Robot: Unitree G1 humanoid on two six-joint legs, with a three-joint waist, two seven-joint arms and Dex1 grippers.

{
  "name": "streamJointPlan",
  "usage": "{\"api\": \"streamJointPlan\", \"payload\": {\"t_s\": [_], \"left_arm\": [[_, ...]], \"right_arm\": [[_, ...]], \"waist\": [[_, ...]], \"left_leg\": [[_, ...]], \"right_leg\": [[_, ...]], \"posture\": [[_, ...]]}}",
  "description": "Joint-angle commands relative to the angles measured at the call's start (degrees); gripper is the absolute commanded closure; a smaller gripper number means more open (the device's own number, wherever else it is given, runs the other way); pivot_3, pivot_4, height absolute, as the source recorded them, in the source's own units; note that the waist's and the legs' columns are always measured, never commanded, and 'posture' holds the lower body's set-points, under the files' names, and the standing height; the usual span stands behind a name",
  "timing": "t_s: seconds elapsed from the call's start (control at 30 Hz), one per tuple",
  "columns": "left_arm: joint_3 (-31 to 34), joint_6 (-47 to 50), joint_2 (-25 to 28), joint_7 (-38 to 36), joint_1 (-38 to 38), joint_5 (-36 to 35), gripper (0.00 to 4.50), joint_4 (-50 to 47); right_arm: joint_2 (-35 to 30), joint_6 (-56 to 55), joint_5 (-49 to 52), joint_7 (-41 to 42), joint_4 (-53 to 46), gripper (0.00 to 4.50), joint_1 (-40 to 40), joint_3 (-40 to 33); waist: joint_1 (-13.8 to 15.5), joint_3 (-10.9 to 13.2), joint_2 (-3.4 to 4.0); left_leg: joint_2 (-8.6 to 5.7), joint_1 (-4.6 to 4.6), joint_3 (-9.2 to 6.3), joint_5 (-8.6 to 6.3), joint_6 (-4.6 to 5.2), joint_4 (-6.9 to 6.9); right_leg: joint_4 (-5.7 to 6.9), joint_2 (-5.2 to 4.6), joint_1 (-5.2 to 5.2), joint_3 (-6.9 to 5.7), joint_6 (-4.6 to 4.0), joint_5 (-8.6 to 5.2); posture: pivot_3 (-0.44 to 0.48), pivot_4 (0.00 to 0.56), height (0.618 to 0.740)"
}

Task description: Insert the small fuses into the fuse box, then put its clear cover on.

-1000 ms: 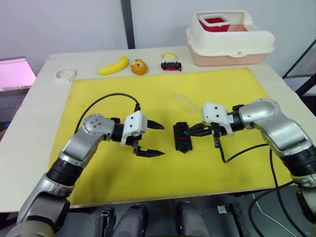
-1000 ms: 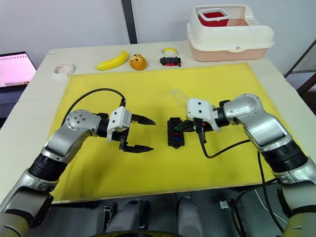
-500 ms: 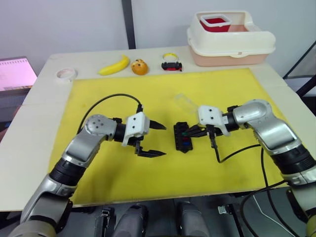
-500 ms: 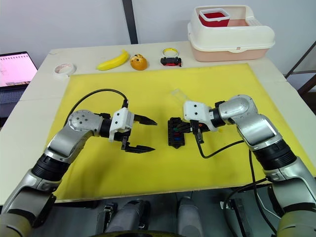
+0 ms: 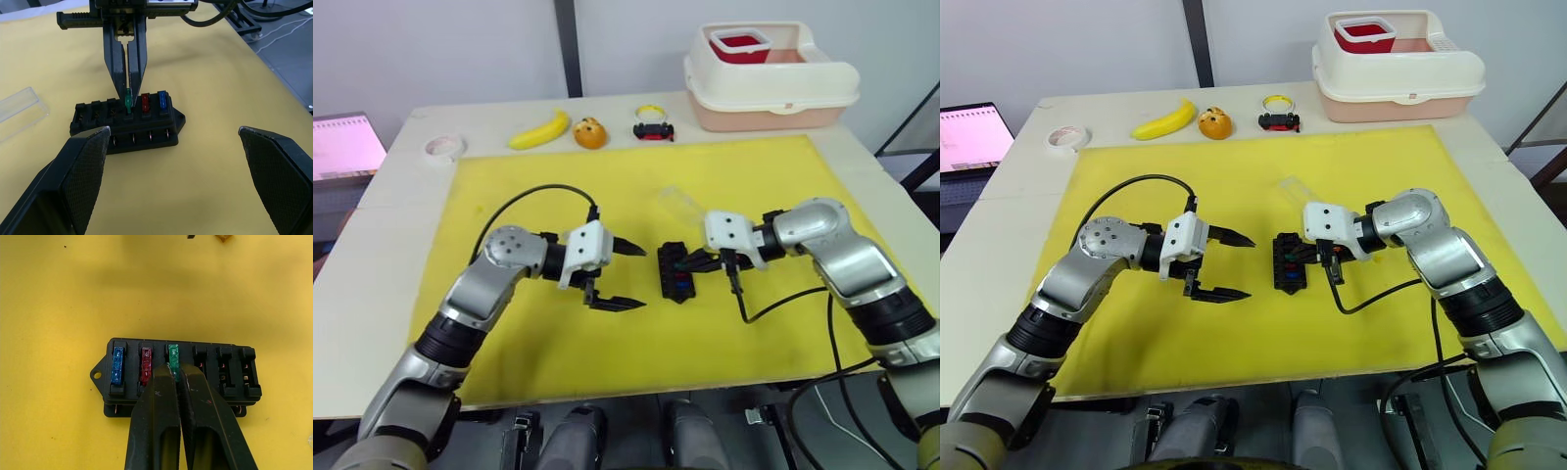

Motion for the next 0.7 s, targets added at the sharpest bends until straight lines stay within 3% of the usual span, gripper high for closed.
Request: {"api": "streamJointPlan", "payload": {"t_s": [0.03,0.3,0.4,0.5,0.7], "left_arm": [[1.3,-0.1,-0.2,0.3,-0.8,-0.1,0.07,-1.0],[1.3,0.3,-0.3,0.6,-0.5,-0.2,0.07,-1.7],[1.4,0.4,-0.3,0.7,-0.5,-0.2,0.0,-1.5],[1.4,0.3,-0.3,0.7,-0.7,-0.1,0.0,-1.2],[1.6,0.1,-0.3,0.6,-1.0,-0.1,0.0,-0.4]], "right_arm": [[0.3,-0.4,-0.2,0.2,-0.9,4.5,-0.5,-1.7],[0.2,-0.2,-0.9,0.3,-1.0,4.5,-0.2,-1.5],[0.4,1.1,-0.2,0.2,-1.6,3.49,-0.4,-2.1],[0.0,2.0,0.6,0.6,-2.6,2.08,-0.9,-3.2],[-0.7,6.0,2.8,1.0,-4.8,2.08,-1.8,-6.0]], "waist": [[0.0,0.0,0.0],[0.0,0.0,0.0],[0.0,0.0,0.0],[0.0,0.0,0.0],[0.0,0.0,0.0]], "left_leg": [[0.0,0.0,0.0,0.0,0.0,0.0],[0.0,0.0,0.0,0.0,0.0,0.02],[0.0,0.0,-0.01,0.0,0.0,0.04],[0.0,0.0,-0.01,0.0,0.0,0.04],[0.0,0.0,-0.01,0.0,0.0,0.05]], "right_leg": [[0.01,0.0,0.0,0.0,0.0,0.0],[0.03,0.0,0.0,0.0,0.0,0.0],[0.04,0.0,0.0,0.0,0.0,0.0],[0.05,0.0,0.0,0.0,0.0,0.0],[0.05,0.0,0.0,-0.01,0.0,0.0]], "posture": [[0.0,0.15,0.74],[0.0,0.15,0.74],[0.0,0.15,0.74],[0.0,0.15,0.74],[0.0,0.15,0.74]]}}
